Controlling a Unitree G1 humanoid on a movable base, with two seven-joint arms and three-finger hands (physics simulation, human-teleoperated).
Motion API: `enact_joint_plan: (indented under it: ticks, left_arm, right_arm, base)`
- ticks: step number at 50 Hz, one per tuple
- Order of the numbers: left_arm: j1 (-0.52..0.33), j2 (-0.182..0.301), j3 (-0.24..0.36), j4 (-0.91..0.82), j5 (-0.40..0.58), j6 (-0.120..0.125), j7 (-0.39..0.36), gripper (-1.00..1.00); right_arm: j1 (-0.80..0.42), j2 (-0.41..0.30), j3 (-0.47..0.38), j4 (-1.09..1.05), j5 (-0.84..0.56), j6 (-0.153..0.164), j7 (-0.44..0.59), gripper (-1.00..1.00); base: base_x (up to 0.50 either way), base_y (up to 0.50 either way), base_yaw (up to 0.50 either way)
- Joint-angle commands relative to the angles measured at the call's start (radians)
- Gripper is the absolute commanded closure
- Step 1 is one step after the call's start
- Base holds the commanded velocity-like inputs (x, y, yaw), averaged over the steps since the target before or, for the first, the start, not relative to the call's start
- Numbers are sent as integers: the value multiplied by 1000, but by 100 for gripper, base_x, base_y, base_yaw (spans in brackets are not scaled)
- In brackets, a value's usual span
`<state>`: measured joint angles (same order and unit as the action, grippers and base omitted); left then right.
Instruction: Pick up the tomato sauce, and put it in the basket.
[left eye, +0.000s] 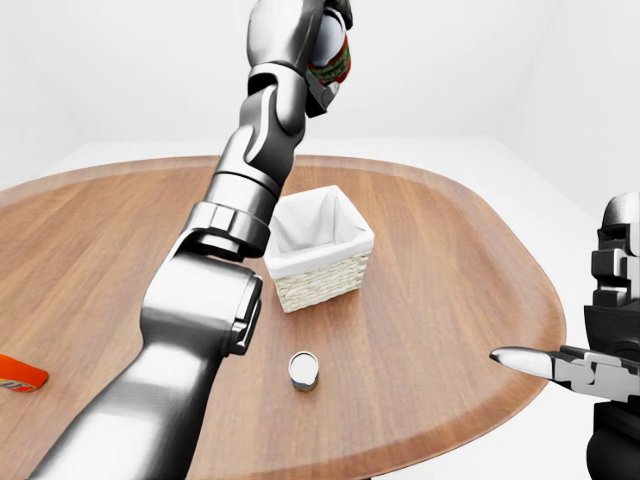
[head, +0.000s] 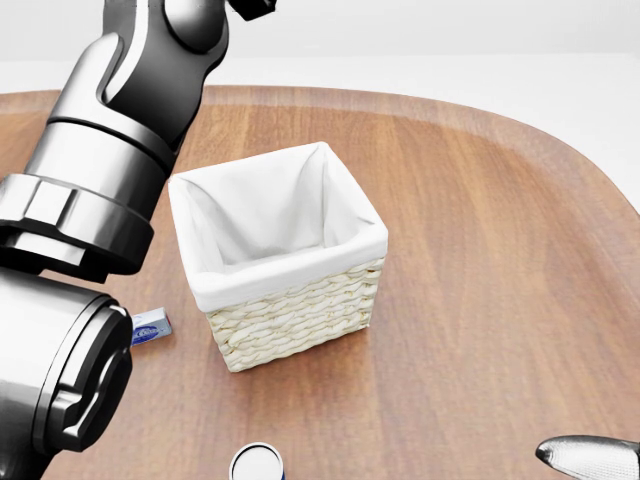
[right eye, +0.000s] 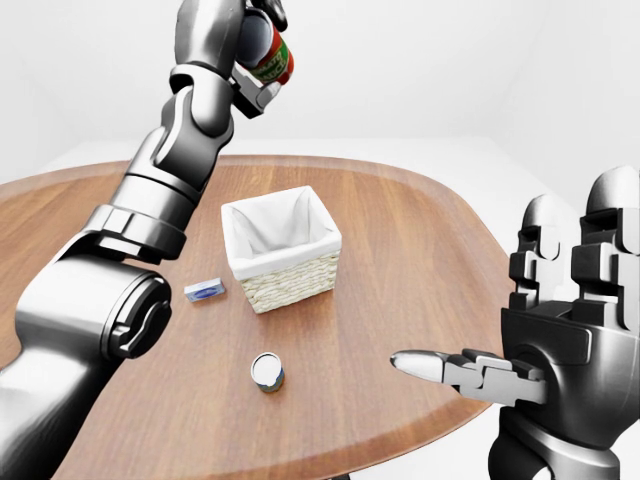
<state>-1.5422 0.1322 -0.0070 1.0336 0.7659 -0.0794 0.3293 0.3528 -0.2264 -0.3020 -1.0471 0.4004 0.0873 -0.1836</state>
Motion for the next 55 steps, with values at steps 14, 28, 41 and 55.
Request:
enact_joint_plan:
  ticks: [14, 28, 41, 55]
  left_arm:
    - [139, -106, 10, 291, -1, 167, -268, 100]
    - [227, -154, -16, 296, 16, 167, -240, 100]
    - [249, -152, -25, 300, 67, 167, -213, 100]
    - [231, -129, -12, 304, 82, 167, -152, 100]
  right_arm:
    - [-17, 43, -13, 0, -8, 0, 42, -100]
    - [-21, 46, -16, 0, -7, 0, 44, -100]
    - [-26, 58, -9, 0, -23, 0, 55, -100]
    - [-30, 59, -15, 0, -20, 0, 59, -100]
  base:
    - [0, 0, 0]
    - [0, 0, 0]
    - [0, 0, 0]
    - [0, 0, 0]
